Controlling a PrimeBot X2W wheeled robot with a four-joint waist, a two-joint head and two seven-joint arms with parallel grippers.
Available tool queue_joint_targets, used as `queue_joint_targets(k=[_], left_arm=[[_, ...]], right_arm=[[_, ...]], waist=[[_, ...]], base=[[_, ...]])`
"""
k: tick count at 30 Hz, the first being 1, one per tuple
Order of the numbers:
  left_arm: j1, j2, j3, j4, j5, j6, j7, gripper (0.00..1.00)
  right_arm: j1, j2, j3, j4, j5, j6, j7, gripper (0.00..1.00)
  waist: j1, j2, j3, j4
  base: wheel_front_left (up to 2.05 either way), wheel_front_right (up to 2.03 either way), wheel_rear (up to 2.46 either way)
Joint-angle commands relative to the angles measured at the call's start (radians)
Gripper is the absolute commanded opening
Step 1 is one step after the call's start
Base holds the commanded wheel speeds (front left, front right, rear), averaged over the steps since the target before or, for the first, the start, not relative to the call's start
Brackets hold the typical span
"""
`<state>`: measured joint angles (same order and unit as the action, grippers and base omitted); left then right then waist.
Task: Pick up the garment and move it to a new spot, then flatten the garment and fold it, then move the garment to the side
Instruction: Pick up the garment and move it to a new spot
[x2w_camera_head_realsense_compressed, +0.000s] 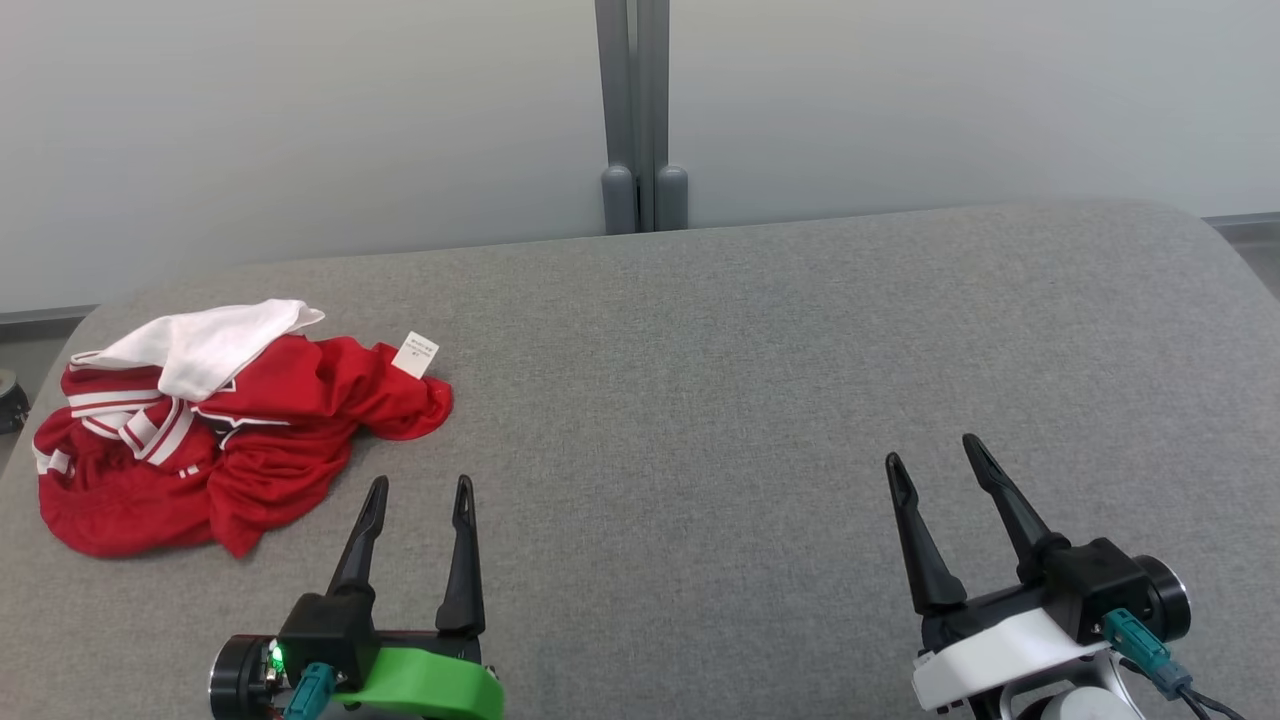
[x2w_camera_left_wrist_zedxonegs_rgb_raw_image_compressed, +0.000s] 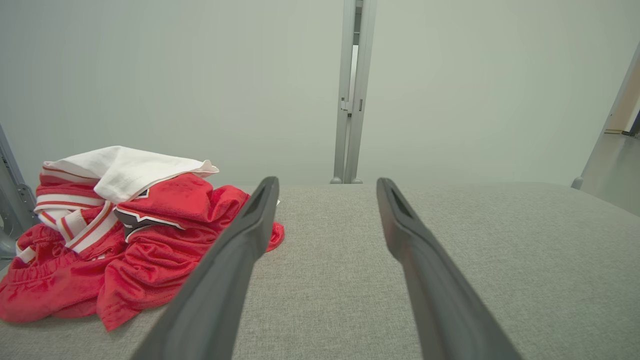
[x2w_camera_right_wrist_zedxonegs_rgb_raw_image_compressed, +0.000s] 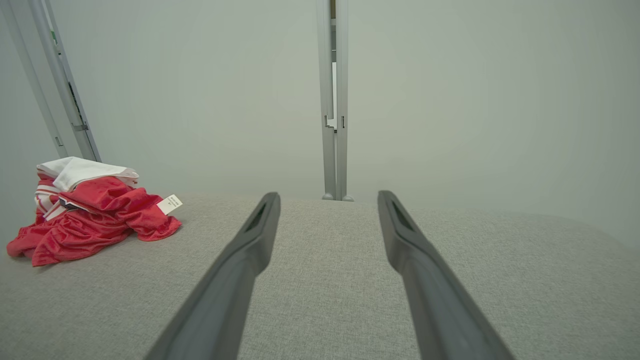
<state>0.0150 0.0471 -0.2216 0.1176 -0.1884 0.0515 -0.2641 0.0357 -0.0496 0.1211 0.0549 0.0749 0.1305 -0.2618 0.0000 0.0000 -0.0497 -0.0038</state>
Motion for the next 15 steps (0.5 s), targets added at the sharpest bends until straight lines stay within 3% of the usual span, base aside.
queue_joint_targets(k=[1, 7, 15], left_arm=[[-0.002, 0.006, 0.004, 0.003, -0.001, 0.001, -0.001, 1.0], [-0.008, 0.006, 0.006, 0.008, 0.004, 0.008, -0.001, 1.0], [-0.008, 0.006, 0.016, 0.011, 0.015, 0.01, 0.0, 1.0]], right_arm=[[0.011, -0.001, -0.003, 0.002, 0.002, 0.0, -0.004, 1.0], [0.018, -0.001, -0.002, 0.003, 0.001, 0.0, -0.004, 1.0], [0.017, -0.001, 0.001, 0.005, 0.007, 0.0, -0.004, 1.0]], waist=[[0.0, 0.0, 0.0, 0.002], [0.0, 0.0, 0.001, 0.038], [0.0, 0.0, 0.016, 0.15]], base=[[0.0, 0.0, 0.0], [0.0, 0.0, 0.0], [0.0, 0.0, 0.0]])
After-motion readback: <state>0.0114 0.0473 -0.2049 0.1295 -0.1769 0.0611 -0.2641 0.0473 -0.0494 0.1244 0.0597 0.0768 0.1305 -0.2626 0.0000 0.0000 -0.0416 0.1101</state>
